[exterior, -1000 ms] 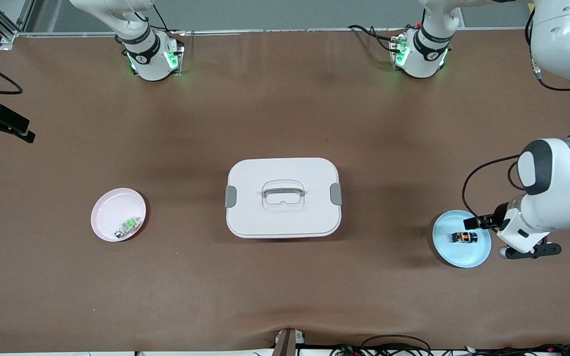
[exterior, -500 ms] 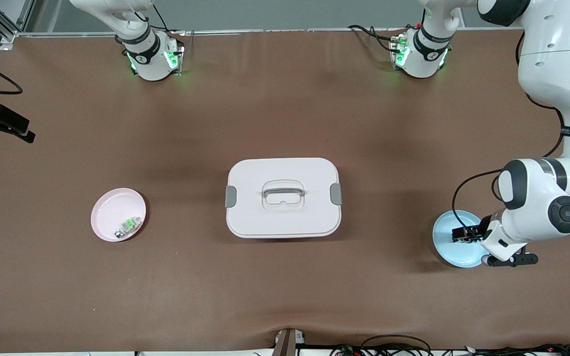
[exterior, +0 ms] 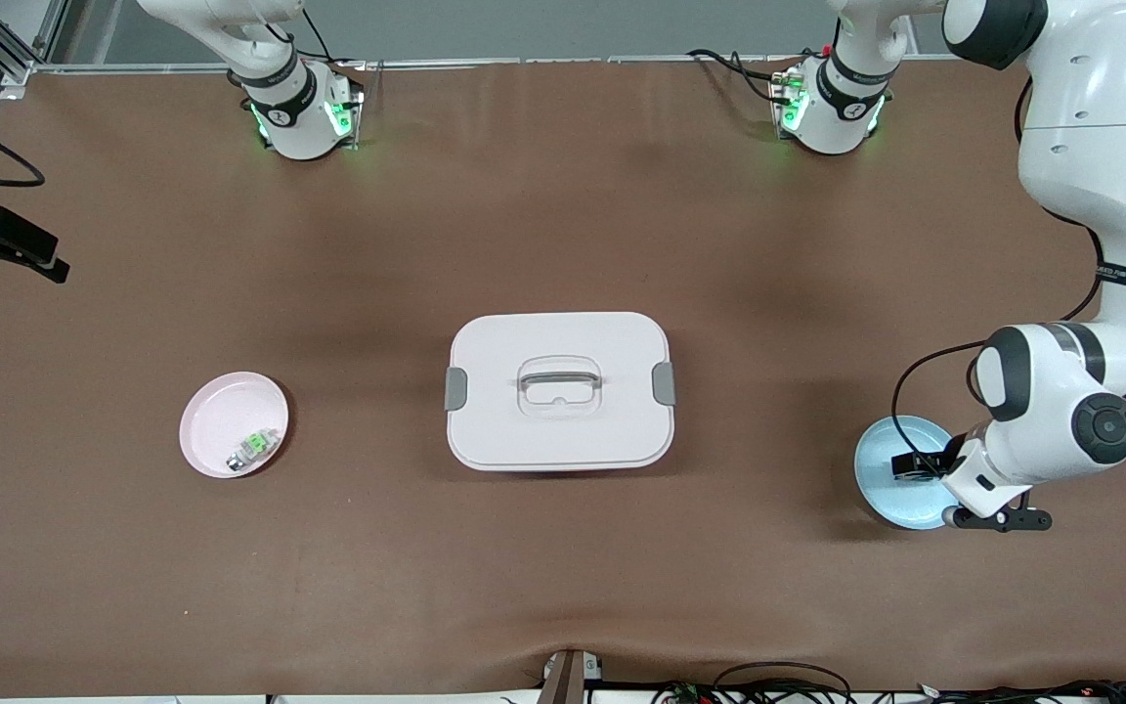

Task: Transfer orange switch to right arm and place
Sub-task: 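Lower the left gripper onto the orange switch on the blue plate, then close the left gripper on the orange switch and lift it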

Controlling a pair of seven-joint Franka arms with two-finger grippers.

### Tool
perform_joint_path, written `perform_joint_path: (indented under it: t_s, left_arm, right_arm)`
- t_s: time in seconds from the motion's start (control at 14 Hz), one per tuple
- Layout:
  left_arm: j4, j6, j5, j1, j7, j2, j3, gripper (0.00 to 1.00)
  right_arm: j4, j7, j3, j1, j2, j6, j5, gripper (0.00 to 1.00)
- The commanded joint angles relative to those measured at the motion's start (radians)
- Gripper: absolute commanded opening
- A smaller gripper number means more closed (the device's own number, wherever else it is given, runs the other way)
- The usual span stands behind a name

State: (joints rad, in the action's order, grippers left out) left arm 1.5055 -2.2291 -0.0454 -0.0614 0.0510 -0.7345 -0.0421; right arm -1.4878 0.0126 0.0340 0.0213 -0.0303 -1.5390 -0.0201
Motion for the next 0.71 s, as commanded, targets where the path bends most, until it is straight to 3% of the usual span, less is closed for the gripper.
perform_joint_path:
  t_s: [0.0, 0.64]
  left_arm:
    - [0.016, -0.029, -0.057, -0.014, 0.020, 0.000, 0.002, 1.00]
    - [0.068, -0.093, -0.068, -0.020, 0.020, -0.011, 0.002, 1.00]
  right_arm:
    - [-0.020, -0.006, 0.000, 0.003, 0.020, -0.010, -0.003, 1.00]
    - [-0.019, -0.006, 0.000, 0.002, 0.018, -0.013, -0.003, 1.00]
